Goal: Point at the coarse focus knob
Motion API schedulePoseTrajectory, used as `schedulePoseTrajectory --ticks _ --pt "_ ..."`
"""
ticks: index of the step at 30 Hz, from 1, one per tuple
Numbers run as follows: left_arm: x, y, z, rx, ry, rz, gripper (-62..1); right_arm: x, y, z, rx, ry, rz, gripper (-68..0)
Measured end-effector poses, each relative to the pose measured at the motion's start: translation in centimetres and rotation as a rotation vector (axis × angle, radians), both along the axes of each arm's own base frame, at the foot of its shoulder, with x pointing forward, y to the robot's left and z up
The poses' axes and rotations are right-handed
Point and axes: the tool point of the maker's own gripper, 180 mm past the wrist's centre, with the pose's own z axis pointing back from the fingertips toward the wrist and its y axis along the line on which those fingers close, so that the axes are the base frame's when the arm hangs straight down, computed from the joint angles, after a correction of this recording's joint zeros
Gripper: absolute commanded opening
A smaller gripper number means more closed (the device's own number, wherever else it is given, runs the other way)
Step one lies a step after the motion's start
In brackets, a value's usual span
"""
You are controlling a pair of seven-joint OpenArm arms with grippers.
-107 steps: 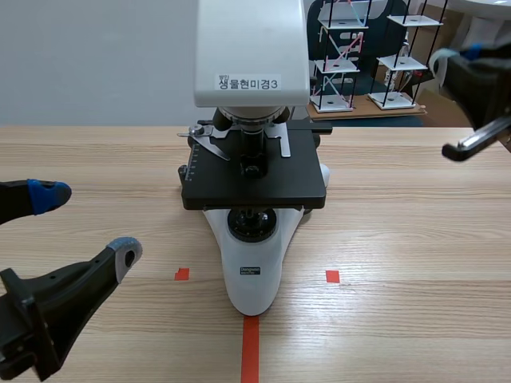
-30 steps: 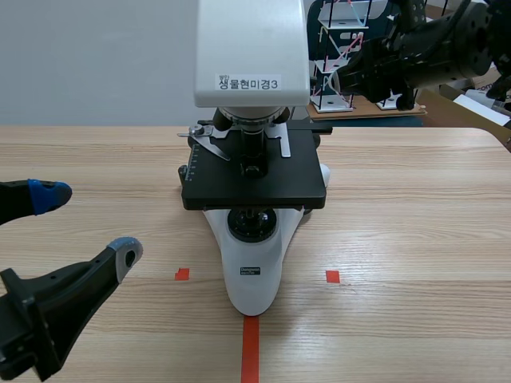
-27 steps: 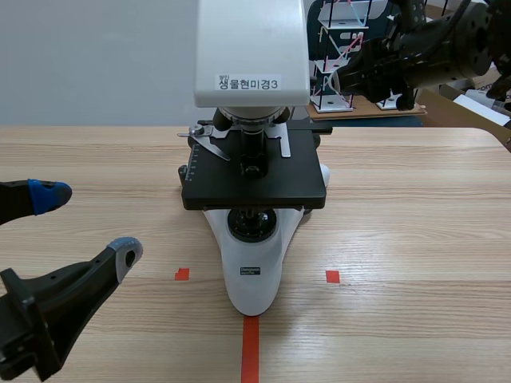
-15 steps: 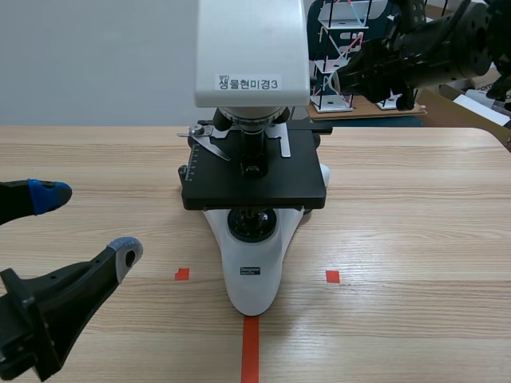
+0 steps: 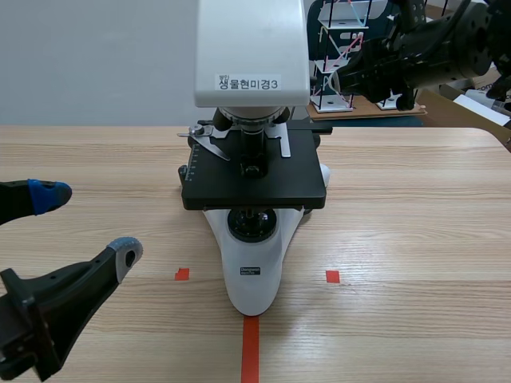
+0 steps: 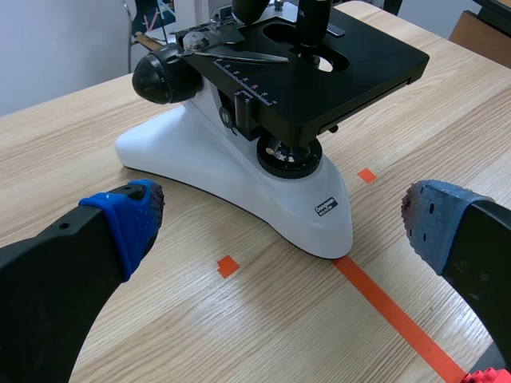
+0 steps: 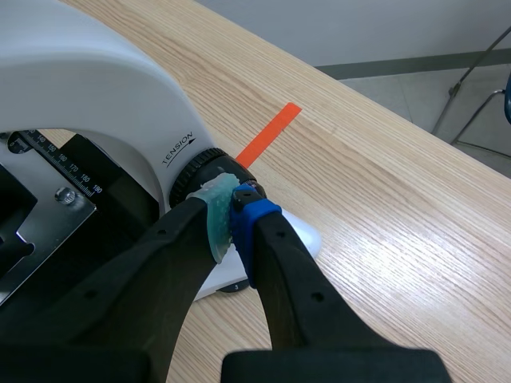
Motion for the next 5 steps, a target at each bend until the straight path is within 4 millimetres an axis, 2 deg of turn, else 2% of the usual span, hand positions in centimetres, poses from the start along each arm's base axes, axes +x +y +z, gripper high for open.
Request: schedulePoseTrajectory --ticks 5 --pt "0.00 0.00 0.00 0.000 0.000 0.000 1.4 0.00 0.00 0.00 0.000 0.000 0.000 -67.6"
